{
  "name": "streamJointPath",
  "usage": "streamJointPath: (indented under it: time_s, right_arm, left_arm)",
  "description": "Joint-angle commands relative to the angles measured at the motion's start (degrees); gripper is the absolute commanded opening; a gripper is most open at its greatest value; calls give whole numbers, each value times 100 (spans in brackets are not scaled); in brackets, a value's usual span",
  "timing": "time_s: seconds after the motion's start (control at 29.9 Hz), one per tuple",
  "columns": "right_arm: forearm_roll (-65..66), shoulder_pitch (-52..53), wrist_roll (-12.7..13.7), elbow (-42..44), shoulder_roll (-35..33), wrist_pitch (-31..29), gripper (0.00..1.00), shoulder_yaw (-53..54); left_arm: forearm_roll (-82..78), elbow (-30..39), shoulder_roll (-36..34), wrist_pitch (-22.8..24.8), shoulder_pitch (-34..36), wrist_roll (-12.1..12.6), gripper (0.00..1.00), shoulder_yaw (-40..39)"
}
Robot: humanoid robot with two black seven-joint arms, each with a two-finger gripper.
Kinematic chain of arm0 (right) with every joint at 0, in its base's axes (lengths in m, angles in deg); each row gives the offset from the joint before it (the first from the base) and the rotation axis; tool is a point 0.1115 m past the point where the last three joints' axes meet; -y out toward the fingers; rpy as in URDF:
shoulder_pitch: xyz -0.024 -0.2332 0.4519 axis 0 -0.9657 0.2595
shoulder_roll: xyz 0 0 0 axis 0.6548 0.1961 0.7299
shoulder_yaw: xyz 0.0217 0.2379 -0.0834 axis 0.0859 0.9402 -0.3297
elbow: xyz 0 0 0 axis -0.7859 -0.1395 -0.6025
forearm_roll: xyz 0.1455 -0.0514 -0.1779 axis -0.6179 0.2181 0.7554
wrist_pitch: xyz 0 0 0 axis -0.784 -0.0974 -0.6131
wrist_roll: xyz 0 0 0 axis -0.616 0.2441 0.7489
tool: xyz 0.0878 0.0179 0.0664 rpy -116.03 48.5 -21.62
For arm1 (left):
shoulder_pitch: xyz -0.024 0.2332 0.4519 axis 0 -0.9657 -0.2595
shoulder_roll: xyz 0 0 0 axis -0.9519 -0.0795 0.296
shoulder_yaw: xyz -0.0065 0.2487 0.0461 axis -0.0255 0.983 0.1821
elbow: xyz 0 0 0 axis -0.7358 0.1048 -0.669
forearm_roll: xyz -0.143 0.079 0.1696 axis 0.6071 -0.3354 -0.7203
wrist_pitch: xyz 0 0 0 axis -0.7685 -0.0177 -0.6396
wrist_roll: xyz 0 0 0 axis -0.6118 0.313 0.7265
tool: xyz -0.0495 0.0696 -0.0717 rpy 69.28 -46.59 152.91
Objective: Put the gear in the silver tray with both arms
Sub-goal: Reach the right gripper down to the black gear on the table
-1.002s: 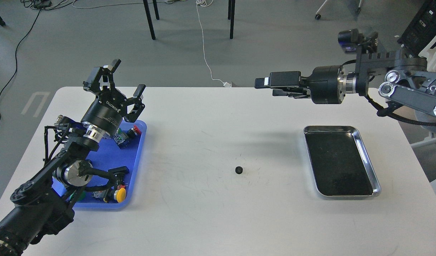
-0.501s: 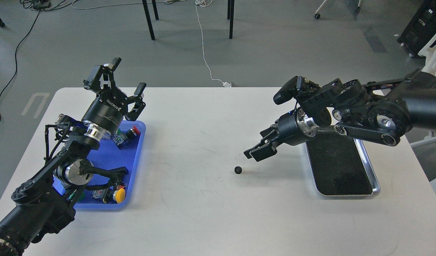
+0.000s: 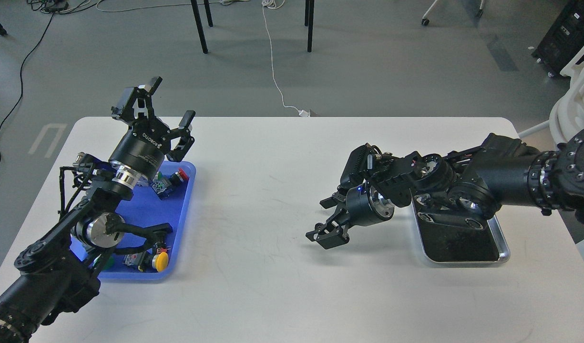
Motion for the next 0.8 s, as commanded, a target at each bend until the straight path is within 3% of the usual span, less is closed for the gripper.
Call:
streamJointPath:
  time_s: [0.0, 0.23, 0.3, 0.53, 0.6, 0.77]
  right_arm:
    - [0, -75, 1, 56, 36, 23, 92, -18]
    - [-9, -189, 1, 259, 98, 40, 79, -203]
    - [-9, -215, 1, 267, 98, 41, 70, -203]
    - [-27, -233, 1, 294, 142, 41, 69, -203]
    - [-36, -259, 1, 311, 142, 41, 61, -203]
    - [-44, -277, 1, 399, 168, 49, 59, -194]
  left_arm:
    - [0, 0, 3, 2, 0, 0, 98, 1]
    - [0, 0, 11, 11, 0, 0, 98, 1]
    - [0, 0, 11, 11, 0, 0, 98, 1]
    - [0, 0, 11, 11, 0, 0, 98, 1]
    - [0, 0, 11, 11, 0, 0, 98, 1]
    - [0, 0, 11, 11, 0, 0, 98, 1]
